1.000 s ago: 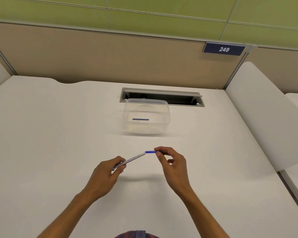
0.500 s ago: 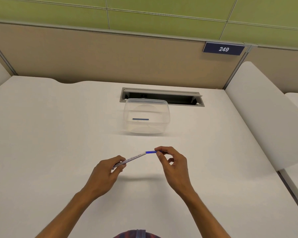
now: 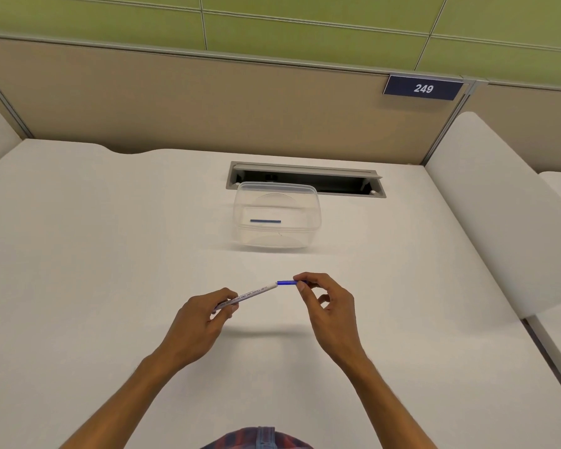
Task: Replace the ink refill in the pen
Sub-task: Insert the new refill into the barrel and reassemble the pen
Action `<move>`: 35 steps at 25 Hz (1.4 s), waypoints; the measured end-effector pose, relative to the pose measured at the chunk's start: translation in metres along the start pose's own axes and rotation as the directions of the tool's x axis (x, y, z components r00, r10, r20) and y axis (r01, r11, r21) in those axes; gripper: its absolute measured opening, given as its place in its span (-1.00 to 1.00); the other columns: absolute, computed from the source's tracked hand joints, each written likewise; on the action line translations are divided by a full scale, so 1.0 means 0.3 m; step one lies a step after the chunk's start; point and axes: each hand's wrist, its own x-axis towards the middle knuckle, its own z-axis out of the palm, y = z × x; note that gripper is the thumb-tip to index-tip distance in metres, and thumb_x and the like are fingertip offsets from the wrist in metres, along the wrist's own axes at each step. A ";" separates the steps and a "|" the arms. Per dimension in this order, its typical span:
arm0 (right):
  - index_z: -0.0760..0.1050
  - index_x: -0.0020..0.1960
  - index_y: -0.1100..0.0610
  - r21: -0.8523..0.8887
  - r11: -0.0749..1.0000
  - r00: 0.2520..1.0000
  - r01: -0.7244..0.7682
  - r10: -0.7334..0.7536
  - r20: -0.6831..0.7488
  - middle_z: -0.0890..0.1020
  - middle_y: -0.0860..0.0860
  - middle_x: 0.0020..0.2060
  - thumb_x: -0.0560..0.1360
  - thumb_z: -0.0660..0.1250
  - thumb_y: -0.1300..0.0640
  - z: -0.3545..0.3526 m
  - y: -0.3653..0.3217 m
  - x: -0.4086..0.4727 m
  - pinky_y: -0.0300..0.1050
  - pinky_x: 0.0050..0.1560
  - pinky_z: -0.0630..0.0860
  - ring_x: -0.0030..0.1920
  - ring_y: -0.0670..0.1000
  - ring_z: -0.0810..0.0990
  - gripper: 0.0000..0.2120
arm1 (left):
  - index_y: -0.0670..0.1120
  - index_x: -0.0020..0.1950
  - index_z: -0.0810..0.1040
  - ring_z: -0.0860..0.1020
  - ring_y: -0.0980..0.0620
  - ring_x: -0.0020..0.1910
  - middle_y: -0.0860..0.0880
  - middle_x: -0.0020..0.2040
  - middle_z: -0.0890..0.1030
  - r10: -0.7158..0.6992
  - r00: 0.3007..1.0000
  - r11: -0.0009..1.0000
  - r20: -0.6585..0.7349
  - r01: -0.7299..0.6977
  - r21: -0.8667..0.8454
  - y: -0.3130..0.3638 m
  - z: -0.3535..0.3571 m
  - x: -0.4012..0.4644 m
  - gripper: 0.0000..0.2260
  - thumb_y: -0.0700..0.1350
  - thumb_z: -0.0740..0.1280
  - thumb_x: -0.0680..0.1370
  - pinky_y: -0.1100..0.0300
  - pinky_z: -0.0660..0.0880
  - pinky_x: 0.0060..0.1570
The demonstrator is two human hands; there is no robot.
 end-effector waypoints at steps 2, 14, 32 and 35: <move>0.64 -0.02 -0.05 -0.023 1.000 1.000 0.016 -0.016 0.012 0.69 -0.19 -0.08 0.57 0.35 0.17 -0.005 0.002 0.001 -0.21 -0.19 0.45 0.02 -0.10 0.62 -0.85 | 0.09 -0.09 0.51 0.56 0.00 -0.21 0.07 -0.23 0.60 0.003 1.000 1.000 0.000 -0.003 0.000 -0.003 -0.001 0.002 -0.89 0.04 0.21 0.55 -0.07 0.53 -0.13; 0.65 0.03 -0.06 -0.034 0.999 0.997 0.004 -0.001 0.080 0.70 -0.20 -0.11 0.52 0.41 0.19 -0.030 -0.011 0.010 -0.20 -0.15 0.44 0.01 -0.11 0.63 -0.83 | 0.14 -0.10 0.54 0.48 0.02 -0.27 0.10 -0.24 0.56 0.050 0.999 0.998 -0.020 -0.049 0.029 0.002 -0.005 0.014 -0.89 0.10 0.25 0.53 0.06 0.47 -0.22; 0.44 -0.31 -0.11 -0.120 0.991 0.976 -0.067 0.090 0.197 0.50 -0.09 -0.42 0.62 0.21 -0.11 -0.011 -0.013 0.005 -0.18 -0.35 0.28 -0.40 -0.06 0.32 -0.67 | 0.14 -0.15 0.52 0.48 0.09 -0.24 0.18 -0.22 0.55 0.113 0.993 0.994 -0.018 -0.113 0.014 0.058 -0.006 0.007 -0.77 0.21 0.16 0.55 0.17 0.40 -0.24; 0.36 -0.35 -0.07 -0.164 0.984 0.969 -0.067 0.103 0.225 0.41 0.00 -0.44 0.61 0.13 -0.20 -0.005 -0.004 0.007 -0.07 -0.30 0.27 -0.39 -0.05 0.28 -0.59 | 0.15 -0.15 0.52 0.48 0.12 -0.24 0.20 -0.22 0.54 0.130 0.991 0.991 -0.015 -0.129 0.026 0.066 -0.009 0.006 -0.77 0.21 0.16 0.55 0.17 0.40 -0.24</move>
